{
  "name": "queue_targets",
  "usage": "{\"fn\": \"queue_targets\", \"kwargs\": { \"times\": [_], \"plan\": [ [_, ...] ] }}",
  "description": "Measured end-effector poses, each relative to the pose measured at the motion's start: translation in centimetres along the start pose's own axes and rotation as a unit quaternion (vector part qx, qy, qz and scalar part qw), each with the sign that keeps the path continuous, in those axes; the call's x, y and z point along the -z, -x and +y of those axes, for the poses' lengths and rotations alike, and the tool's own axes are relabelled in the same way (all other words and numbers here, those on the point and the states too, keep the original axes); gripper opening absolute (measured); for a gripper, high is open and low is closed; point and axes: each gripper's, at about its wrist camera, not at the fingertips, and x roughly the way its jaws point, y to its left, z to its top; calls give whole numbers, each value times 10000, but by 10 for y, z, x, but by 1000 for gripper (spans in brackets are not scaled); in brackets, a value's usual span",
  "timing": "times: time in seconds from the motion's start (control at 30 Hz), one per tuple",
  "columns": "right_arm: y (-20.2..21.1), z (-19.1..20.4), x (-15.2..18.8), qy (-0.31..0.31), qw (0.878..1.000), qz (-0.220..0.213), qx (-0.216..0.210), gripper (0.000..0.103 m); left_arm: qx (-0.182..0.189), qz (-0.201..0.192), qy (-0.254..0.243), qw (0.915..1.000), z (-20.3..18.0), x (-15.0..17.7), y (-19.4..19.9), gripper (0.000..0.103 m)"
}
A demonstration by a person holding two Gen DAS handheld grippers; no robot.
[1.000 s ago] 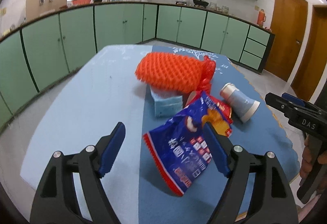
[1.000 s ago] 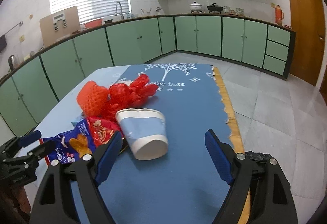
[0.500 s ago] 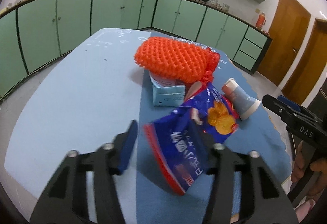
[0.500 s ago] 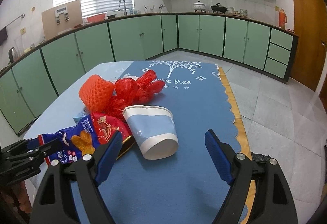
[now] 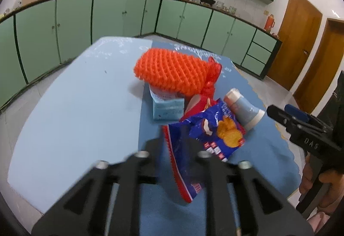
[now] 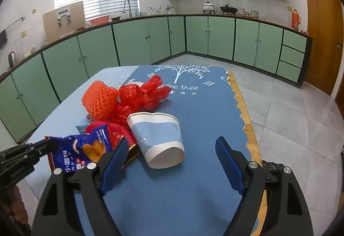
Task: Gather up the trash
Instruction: 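Grasp the other blue snack bag with the left tool and lift it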
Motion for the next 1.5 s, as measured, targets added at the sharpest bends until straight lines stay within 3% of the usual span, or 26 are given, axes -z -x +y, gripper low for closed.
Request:
{"fn": "queue_targets", "kwargs": {
  "times": [0.03, 0.07, 0.3, 0.4, 0.43, 0.47, 0.57, 0.8, 1.0, 1.5],
  "plan": [
    [-1, 0, 0, -5, 10000, 16, 8, 81, 16, 41, 33, 10000, 1, 1, -2, 44],
    [-1, -1, 1, -6, 10000, 26, 14, 81, 39, 82, 61, 9999, 2, 3, -5, 47],
    [-3, -1, 0, -13, 10000, 37, 19, 81, 242, 370, 124, 9989, 2, 6, -24, 53],
    [-4, -2, 0, -12, 10000, 41, 21, 81, 341, 431, 149, 9984, 0, 7, -29, 41],
    [-4, -2, 0, -14, 10000, 40, 22, 81, 353, 466, 147, 9982, -1, 7, -31, 21],
    [-4, -2, 0, -16, 10000, 39, 21, 81, 376, 495, 142, 9980, -2, 7, -32, 10],
    [-4, -2, 1, -12, 10000, 42, 27, 81, 368, 417, 112, 9984, -4, 6, -30, 3],
    [-6, -3, 1, 7, 10000, 20, 49, 81, 59, -287, 185, 9994, 1, -6, 6, 0],
    [-13, 4, 1, 54, 10000, 73, -29, 81, -388, -1031, 320, 9934, 4, -21, 38, 0],
    [-51, 7, 5, 101, 9987, 475, -131, 81, -727, -896, 77, 9933, -2, -14, 22, 0]
  ]
}}
